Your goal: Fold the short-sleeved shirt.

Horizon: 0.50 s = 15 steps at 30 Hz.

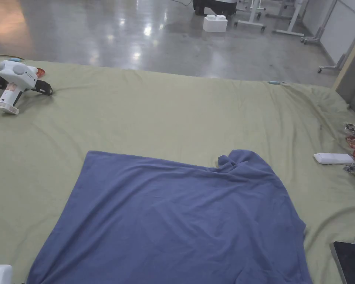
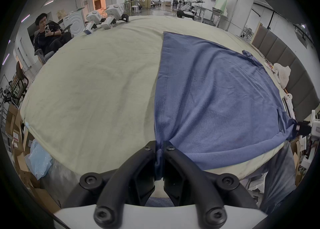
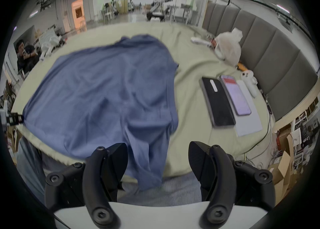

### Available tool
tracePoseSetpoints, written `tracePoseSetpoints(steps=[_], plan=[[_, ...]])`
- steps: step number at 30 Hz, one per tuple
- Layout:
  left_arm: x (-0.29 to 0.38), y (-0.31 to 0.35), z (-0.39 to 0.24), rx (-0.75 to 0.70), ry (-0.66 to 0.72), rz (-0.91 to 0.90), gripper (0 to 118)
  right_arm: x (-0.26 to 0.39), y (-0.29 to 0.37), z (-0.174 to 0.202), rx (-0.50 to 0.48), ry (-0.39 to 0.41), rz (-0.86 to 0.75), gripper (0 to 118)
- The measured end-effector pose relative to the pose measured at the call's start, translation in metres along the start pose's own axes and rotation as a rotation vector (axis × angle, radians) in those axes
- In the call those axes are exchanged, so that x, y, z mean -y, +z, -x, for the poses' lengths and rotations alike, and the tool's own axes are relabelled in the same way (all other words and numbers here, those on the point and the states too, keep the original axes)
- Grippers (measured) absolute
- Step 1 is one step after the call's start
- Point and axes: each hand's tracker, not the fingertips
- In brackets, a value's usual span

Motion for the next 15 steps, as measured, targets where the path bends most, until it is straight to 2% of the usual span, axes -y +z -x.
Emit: tracePoseSetpoints(steps=[3, 5, 7, 8, 9, 10, 12, 15], plan=[[0.0, 0.0, -0.001, 0.002, 0.004, 0.003, 4, 0.006, -0.015, 0.005, -0.018, 0.016, 0.071, 75], [-0.001, -0.001, -0.002, 0.002, 0.003, 0.006, 4, 0.008, -0.027, 0.006, -0.024, 0.01, 0.087, 68], [0.0, -0.003, -0.001, 0.002, 0.003, 0.007, 4, 0.009, -0.034, 0.008, -0.043, 0.004, 0.114, 54], [0.0, -0.004, -0.001, 0.002, 0.003, 0.009, 4, 0.008, -0.036, 0.008, -0.086, -0.01, 0.115, 40], [0.0, -0.004, -0.001, 0.002, 0.002, 0.01, 4, 0.007, -0.036, 0.009, -0.101, -0.025, 0.11, 31], [0.0, -0.005, -0.001, 0.002, 0.002, 0.011, 4, 0.006, -0.036, 0.012, -0.083, -0.015, 0.11, 25], [0.001, -0.005, -0.001, 0.003, 0.002, 0.011, 4, 0.004, -0.035, 0.017, -0.062, 0.066, 0.116, 13], [0.001, -0.006, 0.0, 0.007, 0.002, 0.011, 4, 0.002, -0.029, 0.016, -0.064, 0.057, 0.124, 6]])
